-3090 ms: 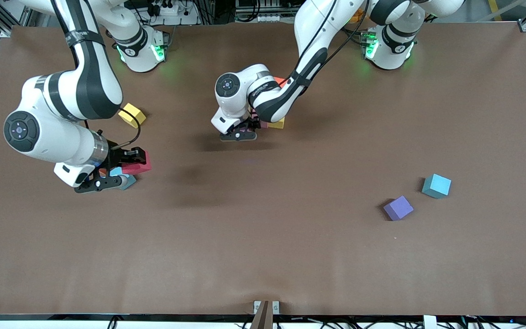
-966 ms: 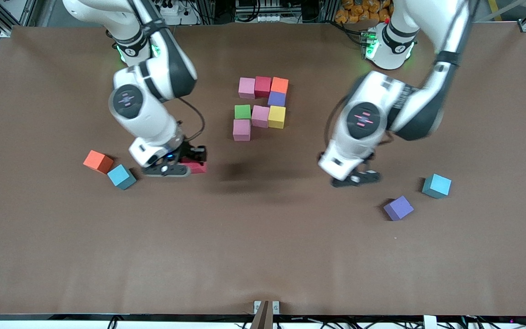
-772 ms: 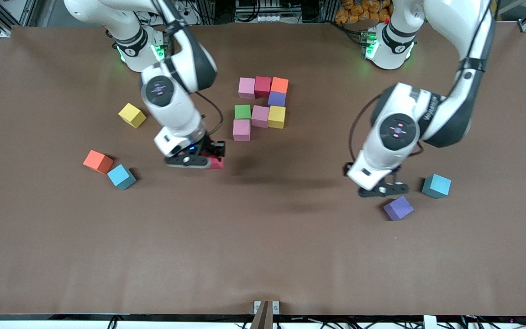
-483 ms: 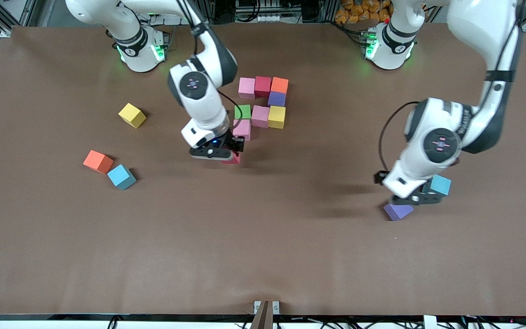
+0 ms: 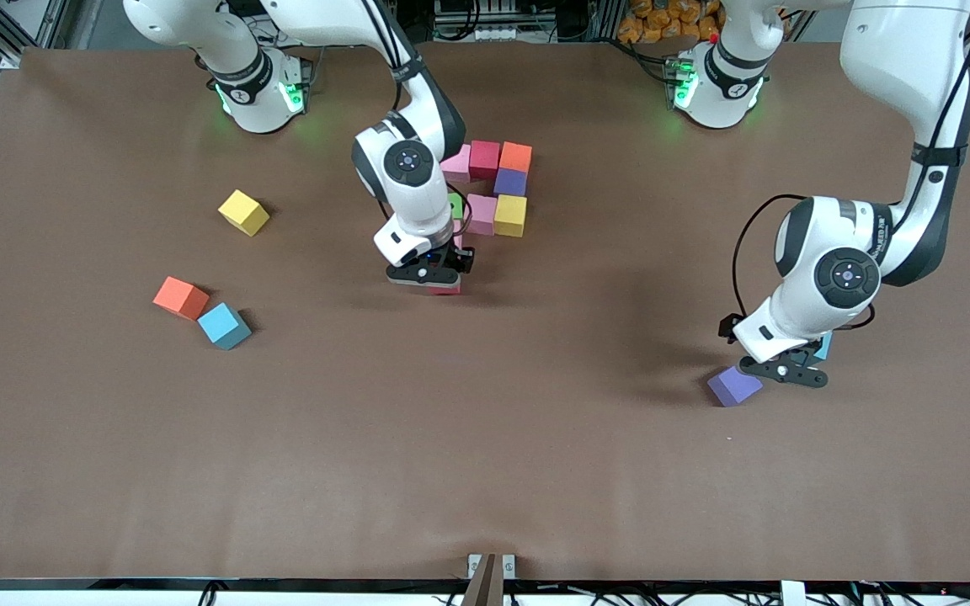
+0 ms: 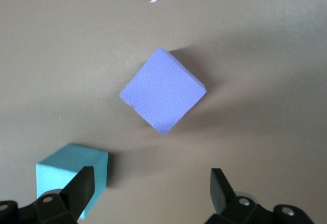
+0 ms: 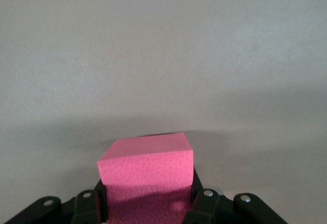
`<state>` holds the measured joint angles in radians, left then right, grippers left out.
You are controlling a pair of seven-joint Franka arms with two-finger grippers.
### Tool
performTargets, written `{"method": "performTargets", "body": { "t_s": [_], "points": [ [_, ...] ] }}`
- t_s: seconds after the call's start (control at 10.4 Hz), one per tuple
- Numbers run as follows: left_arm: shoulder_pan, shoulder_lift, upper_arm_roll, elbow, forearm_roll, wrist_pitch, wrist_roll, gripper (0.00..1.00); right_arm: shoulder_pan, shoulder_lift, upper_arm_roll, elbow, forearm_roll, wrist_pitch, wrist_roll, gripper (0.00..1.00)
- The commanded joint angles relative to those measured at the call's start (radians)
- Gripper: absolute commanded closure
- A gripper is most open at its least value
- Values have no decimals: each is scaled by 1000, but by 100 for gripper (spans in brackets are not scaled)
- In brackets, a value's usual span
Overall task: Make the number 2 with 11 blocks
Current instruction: 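Reach the purple cube with the left gripper while the right gripper lowers pink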
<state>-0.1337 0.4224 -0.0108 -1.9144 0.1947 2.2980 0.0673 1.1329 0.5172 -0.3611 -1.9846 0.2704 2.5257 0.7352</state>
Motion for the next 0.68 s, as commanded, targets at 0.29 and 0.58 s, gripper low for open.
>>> {"method": "performTargets", "body": {
  "t_s": [0.29,0.58],
  "points": [
    [-4,73,38,5,15,104,391,0,7,0,24,-48,-7,24,44,70],
    [-4,84,37,26,14,106,474,0,8,0,24,-51,-7,15,61,70]
  ]
}}
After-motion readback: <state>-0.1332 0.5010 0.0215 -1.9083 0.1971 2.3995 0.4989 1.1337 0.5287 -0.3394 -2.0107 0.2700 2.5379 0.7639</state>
